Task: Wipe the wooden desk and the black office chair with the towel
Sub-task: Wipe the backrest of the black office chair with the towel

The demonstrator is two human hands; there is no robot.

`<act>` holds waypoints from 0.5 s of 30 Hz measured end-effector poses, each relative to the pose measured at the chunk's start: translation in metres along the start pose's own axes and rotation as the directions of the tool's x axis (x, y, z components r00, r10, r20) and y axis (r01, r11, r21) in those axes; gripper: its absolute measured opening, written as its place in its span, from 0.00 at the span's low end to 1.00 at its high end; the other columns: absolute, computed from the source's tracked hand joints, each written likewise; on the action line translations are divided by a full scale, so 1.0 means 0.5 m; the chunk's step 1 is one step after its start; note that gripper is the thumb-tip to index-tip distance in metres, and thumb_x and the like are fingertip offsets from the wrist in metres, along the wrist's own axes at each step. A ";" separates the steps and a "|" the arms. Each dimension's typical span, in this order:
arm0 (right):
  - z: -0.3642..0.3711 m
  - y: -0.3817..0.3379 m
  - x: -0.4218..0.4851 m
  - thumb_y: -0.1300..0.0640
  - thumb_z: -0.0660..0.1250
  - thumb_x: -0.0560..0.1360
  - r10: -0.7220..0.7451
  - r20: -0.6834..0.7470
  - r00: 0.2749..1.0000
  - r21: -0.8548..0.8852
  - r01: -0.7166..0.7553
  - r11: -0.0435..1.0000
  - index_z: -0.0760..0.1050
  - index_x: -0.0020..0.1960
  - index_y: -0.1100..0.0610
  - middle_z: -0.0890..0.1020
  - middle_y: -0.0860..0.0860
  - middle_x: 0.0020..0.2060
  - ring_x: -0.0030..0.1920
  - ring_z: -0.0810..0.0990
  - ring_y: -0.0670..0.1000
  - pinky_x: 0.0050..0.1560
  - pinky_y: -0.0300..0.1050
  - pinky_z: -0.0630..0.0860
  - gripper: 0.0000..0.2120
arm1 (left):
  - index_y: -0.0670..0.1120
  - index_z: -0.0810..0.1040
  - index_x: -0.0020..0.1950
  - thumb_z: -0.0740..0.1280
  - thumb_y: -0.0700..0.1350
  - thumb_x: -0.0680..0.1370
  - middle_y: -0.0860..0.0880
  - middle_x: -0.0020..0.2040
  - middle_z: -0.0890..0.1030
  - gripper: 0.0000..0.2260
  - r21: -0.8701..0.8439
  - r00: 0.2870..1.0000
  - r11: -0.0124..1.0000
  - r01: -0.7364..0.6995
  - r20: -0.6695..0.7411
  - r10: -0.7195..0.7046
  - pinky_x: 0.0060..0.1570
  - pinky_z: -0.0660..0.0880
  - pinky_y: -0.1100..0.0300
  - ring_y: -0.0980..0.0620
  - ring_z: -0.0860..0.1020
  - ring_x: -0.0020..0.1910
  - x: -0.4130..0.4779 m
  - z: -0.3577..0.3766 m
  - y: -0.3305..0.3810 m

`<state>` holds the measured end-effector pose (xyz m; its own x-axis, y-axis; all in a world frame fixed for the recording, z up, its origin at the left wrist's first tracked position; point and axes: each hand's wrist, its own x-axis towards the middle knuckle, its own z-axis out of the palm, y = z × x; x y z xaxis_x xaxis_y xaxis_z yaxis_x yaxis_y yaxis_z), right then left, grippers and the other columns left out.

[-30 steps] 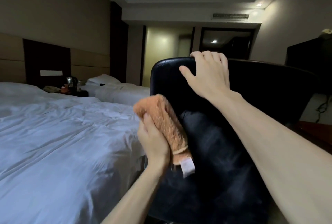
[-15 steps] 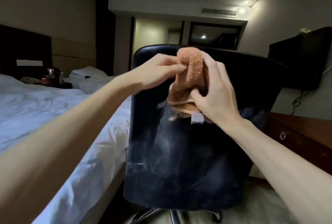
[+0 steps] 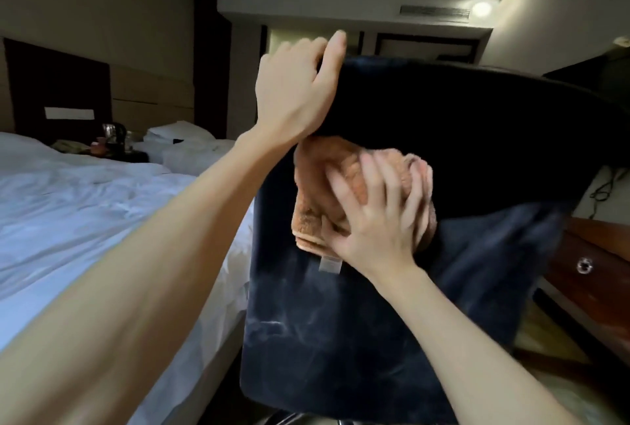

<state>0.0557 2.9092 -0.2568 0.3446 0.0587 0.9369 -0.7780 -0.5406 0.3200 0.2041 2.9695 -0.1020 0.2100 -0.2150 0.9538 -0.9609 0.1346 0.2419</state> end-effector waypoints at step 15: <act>-0.033 0.133 0.022 0.54 0.70 0.74 -0.320 -0.046 0.946 -0.067 0.317 0.946 0.81 0.65 0.46 0.80 0.55 0.68 0.68 0.75 0.59 0.72 0.71 0.61 0.20 | 0.49 0.80 0.57 0.52 0.56 0.85 0.51 0.53 0.81 0.19 0.055 0.994 0.996 -0.065 -0.079 0.069 0.55 0.60 0.57 0.48 0.75 0.58 -0.013 0.003 0.000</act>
<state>-0.0009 2.8880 -0.2229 0.5508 0.2671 0.7908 -0.6625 -0.4363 0.6089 0.2025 2.9695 -0.1086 0.1564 -0.1283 0.9793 -0.9810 0.0951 0.1691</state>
